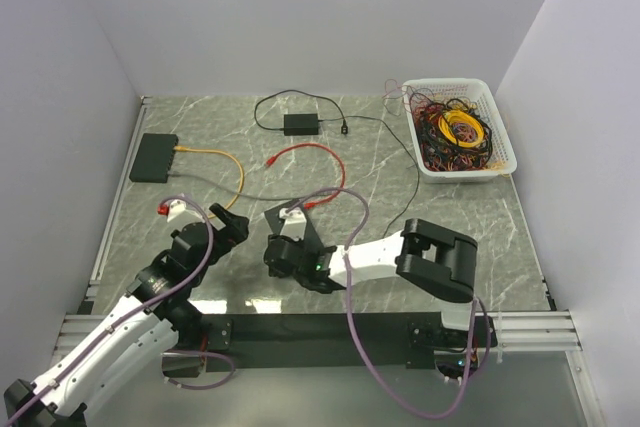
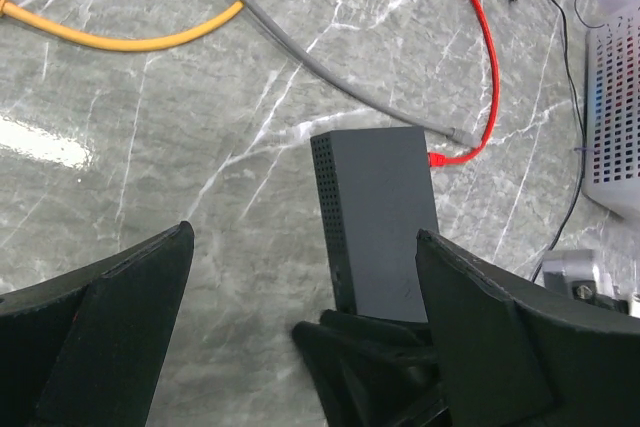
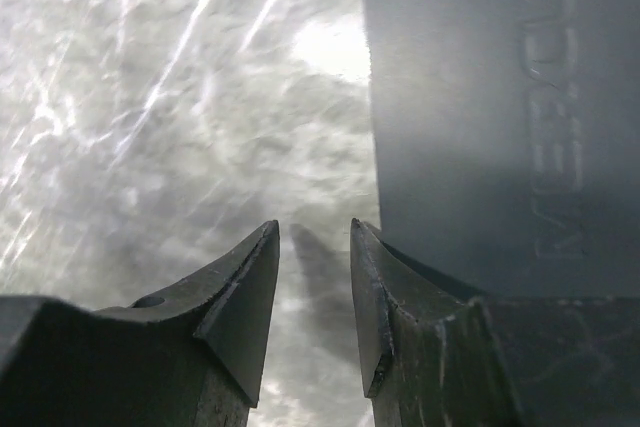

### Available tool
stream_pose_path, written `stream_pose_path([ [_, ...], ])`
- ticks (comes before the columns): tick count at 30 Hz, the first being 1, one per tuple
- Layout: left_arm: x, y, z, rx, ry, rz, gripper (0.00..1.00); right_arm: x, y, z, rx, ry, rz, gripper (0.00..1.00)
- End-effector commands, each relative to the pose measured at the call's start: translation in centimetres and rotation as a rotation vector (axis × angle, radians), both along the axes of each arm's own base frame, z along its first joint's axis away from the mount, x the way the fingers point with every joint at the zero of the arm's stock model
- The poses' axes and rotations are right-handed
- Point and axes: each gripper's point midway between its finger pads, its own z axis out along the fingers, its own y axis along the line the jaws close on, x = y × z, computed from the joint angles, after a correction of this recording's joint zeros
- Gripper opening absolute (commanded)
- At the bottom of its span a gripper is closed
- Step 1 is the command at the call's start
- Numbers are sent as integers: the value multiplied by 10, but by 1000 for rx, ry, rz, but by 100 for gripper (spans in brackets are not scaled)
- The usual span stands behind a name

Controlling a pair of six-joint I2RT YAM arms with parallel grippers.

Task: Insert the plug into the switch port

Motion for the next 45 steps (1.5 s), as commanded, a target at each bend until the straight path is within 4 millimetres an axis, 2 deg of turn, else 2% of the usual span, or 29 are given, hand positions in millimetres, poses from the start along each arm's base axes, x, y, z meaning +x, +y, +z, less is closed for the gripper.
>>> stream_pose_path([
  [1,6,-4,24,-47,-56,10,100,-1,-72,-44,-246,28,-68,43],
  [6,13,-5,26,-22,-75,9,100,0,-109,-29,-254,23,-141,43],
  [7,15,-6,27,-19,-78,7,99,2,-126,-34,-274,32,-169,43],
  [9,19,-12,25,-2,-74,-18,99,7,-141,-27,-245,55,-207,43],
  [10,24,-16,30,-16,-97,-26,100,8,-157,-34,-257,75,-230,43],
  [12,29,-25,26,-3,-88,-57,99,25,-172,-27,-195,93,-292,43],
  [13,35,-31,34,-22,-119,-65,99,28,-183,-29,-196,100,-315,44],
  [14,39,-35,37,-23,-129,-77,99,41,-195,-25,-180,101,-364,44],
  [15,43,-44,33,-5,-120,-120,100,44,-198,-23,-170,105,-371,44],
  [18,61,-72,46,6,-174,-224,100,61,-202,-14,-143,94,-405,45],
  [19,69,-81,57,8,-202,-248,99,64,-203,-13,-140,94,-410,45],
  [21,87,-96,50,60,-195,-287,100,68,-200,-10,-125,87,-407,45],
  [22,97,-110,67,52,-228,-328,99,67,-197,-11,-120,95,-397,45],
  [23,108,-121,58,72,-219,-356,100,67,-195,-10,-107,97,-394,45],
  [24,115,-129,60,89,-235,-386,99,66,-194,-12,-104,103,-390,45],
  [25,125,-140,73,85,-269,-407,99,62,-197,-17,-113,116,-384,45],
  [26,131,-150,75,84,-280,-438,100,61,-198,-20,-120,122,-384,45],
  [27,142,-160,61,112,-269,-466,99,59,-199,-24,-129,130,-381,45],
  [28,152,-172,75,103,-303,-486,100,61,-196,-22,-112,119,-381,45],
  [29,159,-185,56,111,-267,-533,99,61,-195,-23,-106,122,-378,45],
  [30,165,-192,53,118,-266,-555,99,60,-196,-25,-109,125,-377,45],
  [31,175,-202,61,111,-283,-567,100,59,-196,-25,-108,127,-373,45],
  [32,179,-209,40,117,-242,-591,99,59,-196,-24,-106,125,-373,45],
  [34,186,-218,34,98,-221,-599,98,58,-198,-24,-111,122,-373,45],
  [35,189,-220,19,99,-192,-598,98,59,-198,-24,-112,117,-374,45],
  [38,191,-227,-8,80,-124,-600,95,63,-201,-24,-120,118,-378,45],
  [40,191,-228,-18,75,-100,-596,93,66,-201,-24,-113,117,-376,45],
  [44,179,-238,-25,46,-125,-657,89,67,-200,-23,-109,115,-371,45],
  [45,176,-240,-28,49,-119,-664,84,67,-200,-23,-108,115,-371,45],
])
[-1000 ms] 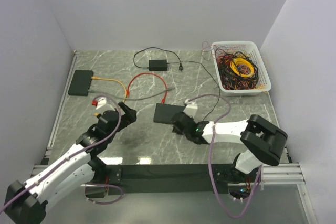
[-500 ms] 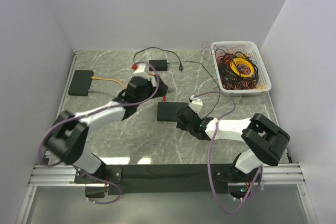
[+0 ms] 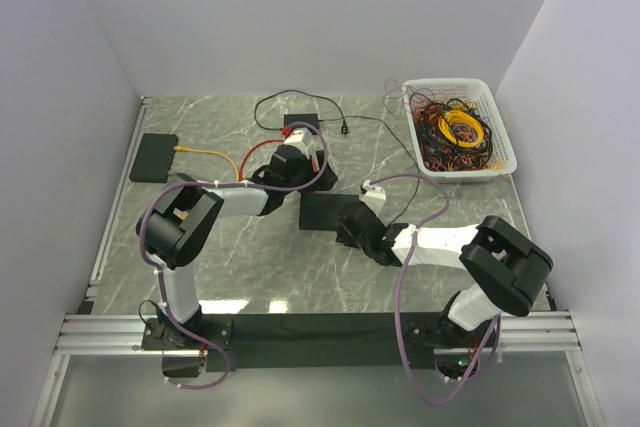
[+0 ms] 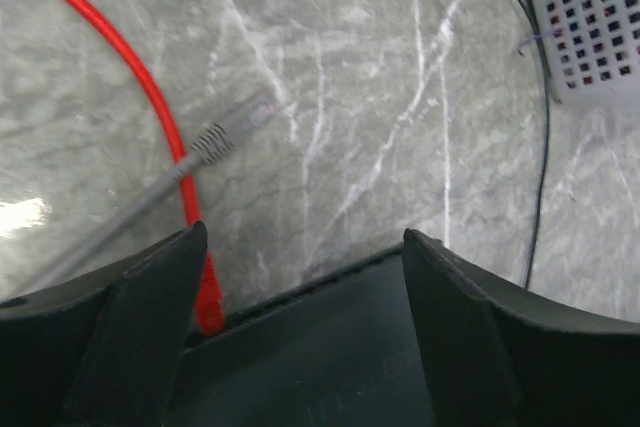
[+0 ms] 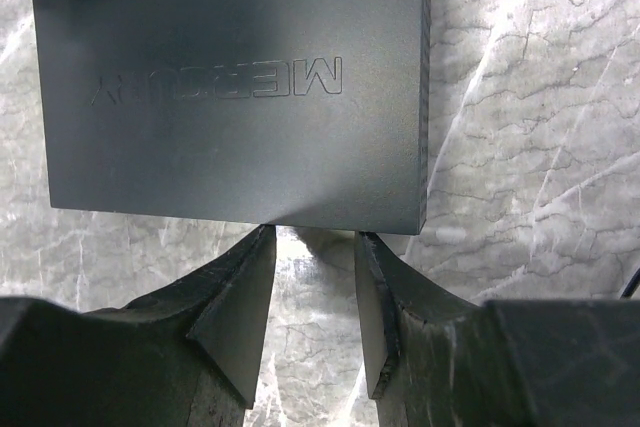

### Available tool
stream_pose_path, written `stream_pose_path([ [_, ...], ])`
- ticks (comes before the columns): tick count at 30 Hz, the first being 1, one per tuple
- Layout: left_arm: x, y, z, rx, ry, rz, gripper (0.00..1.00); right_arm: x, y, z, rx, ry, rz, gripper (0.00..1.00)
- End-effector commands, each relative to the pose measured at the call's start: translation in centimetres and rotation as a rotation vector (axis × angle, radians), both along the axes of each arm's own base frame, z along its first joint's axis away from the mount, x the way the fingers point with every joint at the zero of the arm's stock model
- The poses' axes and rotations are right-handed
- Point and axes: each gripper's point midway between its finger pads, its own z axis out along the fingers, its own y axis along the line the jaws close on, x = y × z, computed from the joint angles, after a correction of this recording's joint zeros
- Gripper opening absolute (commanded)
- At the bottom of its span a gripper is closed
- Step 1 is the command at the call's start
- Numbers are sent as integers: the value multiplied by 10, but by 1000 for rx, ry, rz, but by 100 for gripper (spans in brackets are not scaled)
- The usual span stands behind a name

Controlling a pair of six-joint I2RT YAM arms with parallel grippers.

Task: Insert the plug into the switch port

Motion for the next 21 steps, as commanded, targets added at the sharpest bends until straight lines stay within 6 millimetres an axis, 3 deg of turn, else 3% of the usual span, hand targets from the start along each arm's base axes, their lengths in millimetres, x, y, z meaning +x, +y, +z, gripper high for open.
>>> stream_pose_path([
  [1,-3,-20,24,-72,-67,-61,83,-11,-17,-22,-69,61,3,45],
  [6,-8,-11,8,-27,-9,-19,65,-9,-17,-21,-66,60,2,45],
  [10,-11,3,-5,31,19,50,68,-5,-16,-17,-70,50,4,45],
  [15,-1,13,-14,121,26,112,69,-5,-20,-14,-69,46,-1,45],
  [21,-15,24,-28,205,88,163,68,-4,-24,-12,-68,43,-9,45],
])
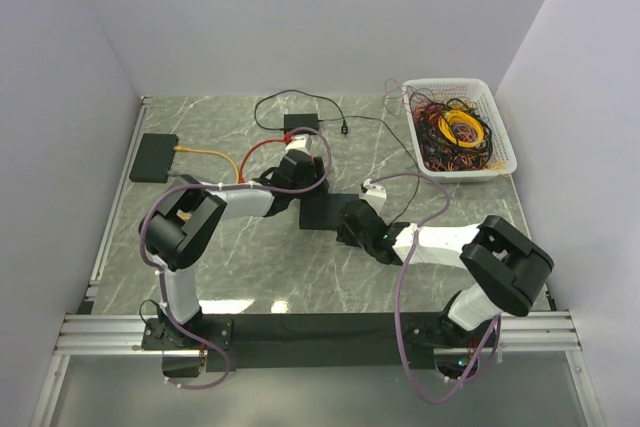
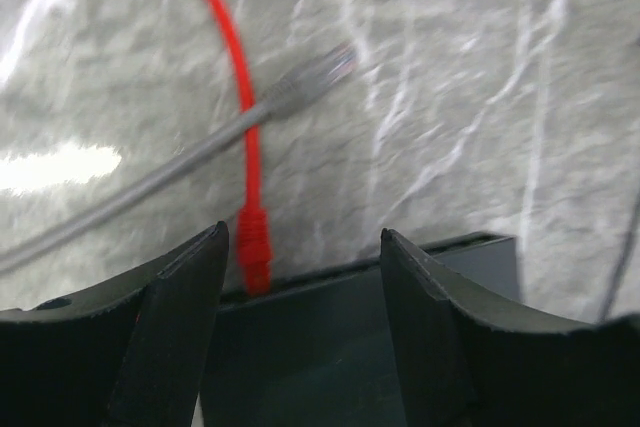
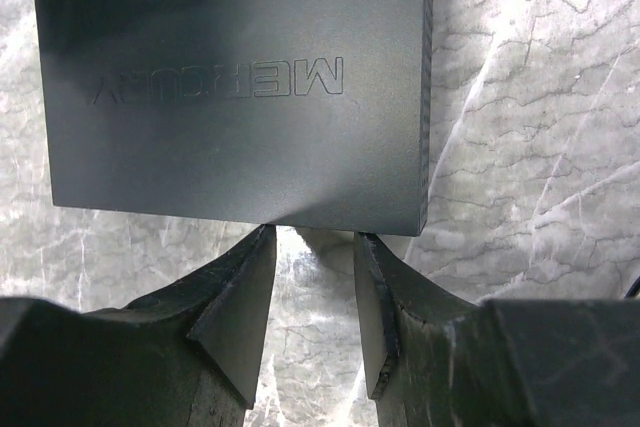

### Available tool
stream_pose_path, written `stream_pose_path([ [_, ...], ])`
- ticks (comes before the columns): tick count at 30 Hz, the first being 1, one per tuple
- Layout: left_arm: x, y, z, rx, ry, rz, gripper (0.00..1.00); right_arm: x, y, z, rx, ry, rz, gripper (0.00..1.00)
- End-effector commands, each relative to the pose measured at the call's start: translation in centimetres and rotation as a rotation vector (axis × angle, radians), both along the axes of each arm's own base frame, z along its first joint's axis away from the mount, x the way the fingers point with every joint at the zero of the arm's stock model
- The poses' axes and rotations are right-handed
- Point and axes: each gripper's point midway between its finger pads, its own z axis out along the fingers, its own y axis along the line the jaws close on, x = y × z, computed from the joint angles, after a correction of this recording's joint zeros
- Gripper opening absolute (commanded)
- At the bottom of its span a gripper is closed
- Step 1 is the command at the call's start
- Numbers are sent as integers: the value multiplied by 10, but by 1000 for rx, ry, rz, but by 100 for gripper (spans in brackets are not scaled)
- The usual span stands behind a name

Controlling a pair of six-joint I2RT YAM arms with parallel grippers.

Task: Insert the plug into the switch port

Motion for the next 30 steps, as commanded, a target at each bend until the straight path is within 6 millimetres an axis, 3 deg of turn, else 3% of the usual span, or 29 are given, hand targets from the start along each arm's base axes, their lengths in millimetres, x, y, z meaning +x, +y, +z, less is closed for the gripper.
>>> stream_pose_path([
  [1,-11,8,-1,54,24,47,68,-5,-24,-12,-76,33,-19,45],
  [10,-73,0,-12,36,113,27,69,19,-24,9,-75,-5,-38,45],
  [18,-155,-9,-31,49,205,31,71,25,-8,2,-71,35,7,43],
  [24,-170,13,-43,124,226,91,72,9,21,-8,-21,60,76,42],
  [30,-164,46,-25,179,140,163,75,-19,62,-7,-19,58,167,42],
])
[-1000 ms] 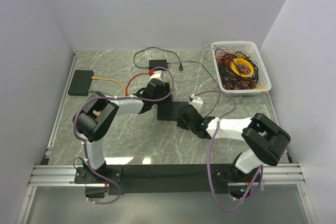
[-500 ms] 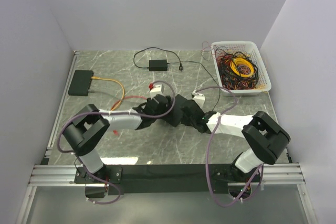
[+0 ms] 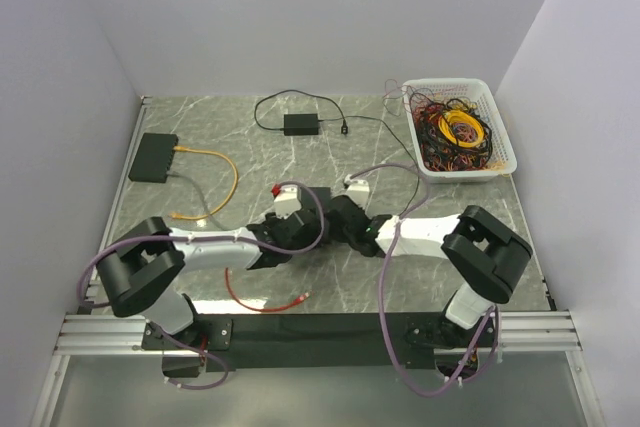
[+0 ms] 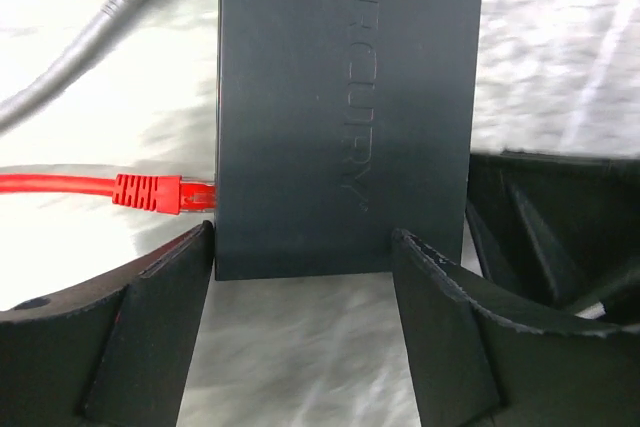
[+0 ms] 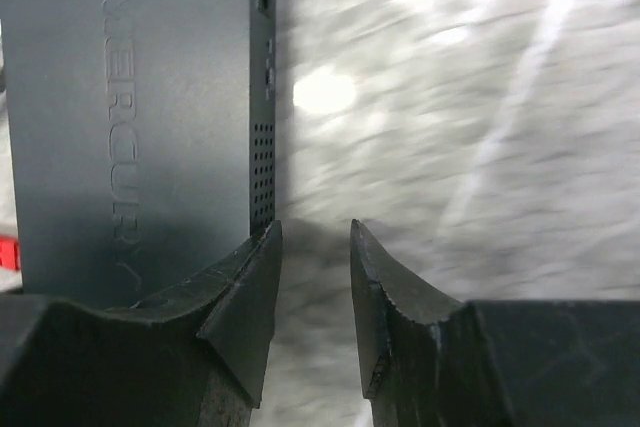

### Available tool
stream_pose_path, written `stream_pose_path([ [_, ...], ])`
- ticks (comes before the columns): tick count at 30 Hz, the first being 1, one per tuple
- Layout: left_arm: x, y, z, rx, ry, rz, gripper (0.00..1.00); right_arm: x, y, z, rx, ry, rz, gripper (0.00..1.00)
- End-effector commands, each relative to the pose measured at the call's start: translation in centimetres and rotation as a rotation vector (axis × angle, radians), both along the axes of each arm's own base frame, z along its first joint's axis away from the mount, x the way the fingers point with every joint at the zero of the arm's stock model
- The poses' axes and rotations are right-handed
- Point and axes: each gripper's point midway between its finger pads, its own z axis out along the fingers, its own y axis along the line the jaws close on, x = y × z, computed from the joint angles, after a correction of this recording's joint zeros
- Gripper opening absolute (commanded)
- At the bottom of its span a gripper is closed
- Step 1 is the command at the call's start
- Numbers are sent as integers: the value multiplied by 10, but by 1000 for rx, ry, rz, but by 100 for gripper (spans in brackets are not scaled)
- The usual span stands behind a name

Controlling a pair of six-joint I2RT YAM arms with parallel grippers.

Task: Insert the plug into the switch port

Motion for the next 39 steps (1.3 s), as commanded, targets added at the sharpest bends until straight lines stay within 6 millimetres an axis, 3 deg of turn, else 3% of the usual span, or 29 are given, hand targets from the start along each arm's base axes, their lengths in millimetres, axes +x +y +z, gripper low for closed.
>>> stream_pose_path([
  [1,-14,24,-6,99,28,7,76,-33,53,-4,110,76,118,42],
  [6,-2,42,26,140,-44,23,84,-46,65,-4,136,87,167,42],
  [7,-2,45,27,135,-49,9,99,-49,69,-3,142,91,180,42],
  [10,7,50,43,101,-101,-15,99,-59,79,-1,142,95,213,42],
  [14,20,62,58,89,-147,-5,99,-64,75,2,147,87,198,42],
  [19,38,66,71,36,-197,-29,100,-60,41,9,52,39,130,41],
  [20,41,69,70,27,-195,-25,99,-59,36,22,61,9,125,41],
  [21,41,69,69,15,-188,-41,100,-60,19,21,16,-4,95,41],
  [23,47,70,72,-12,-210,-36,99,-54,-2,42,14,-57,35,41],
  [25,46,68,74,-36,-215,-43,99,-52,-38,44,-59,-65,-42,41],
  [26,45,65,76,-50,-219,-50,99,-50,-48,54,-37,-81,-68,40],
  [27,45,63,80,-77,-230,-51,99,-44,-69,49,-51,-69,-119,40],
  [30,37,54,75,-121,-210,-80,100,-37,-93,50,-8,-35,-170,40],
  [35,12,35,61,-63,-184,-110,100,-28,-95,41,-17,35,-189,43],
  [36,8,31,58,-69,-169,-115,99,-21,-92,47,-18,36,-194,43],
  [39,-4,22,52,-87,-149,-135,99,-14,-113,40,-113,71,-256,43],
])
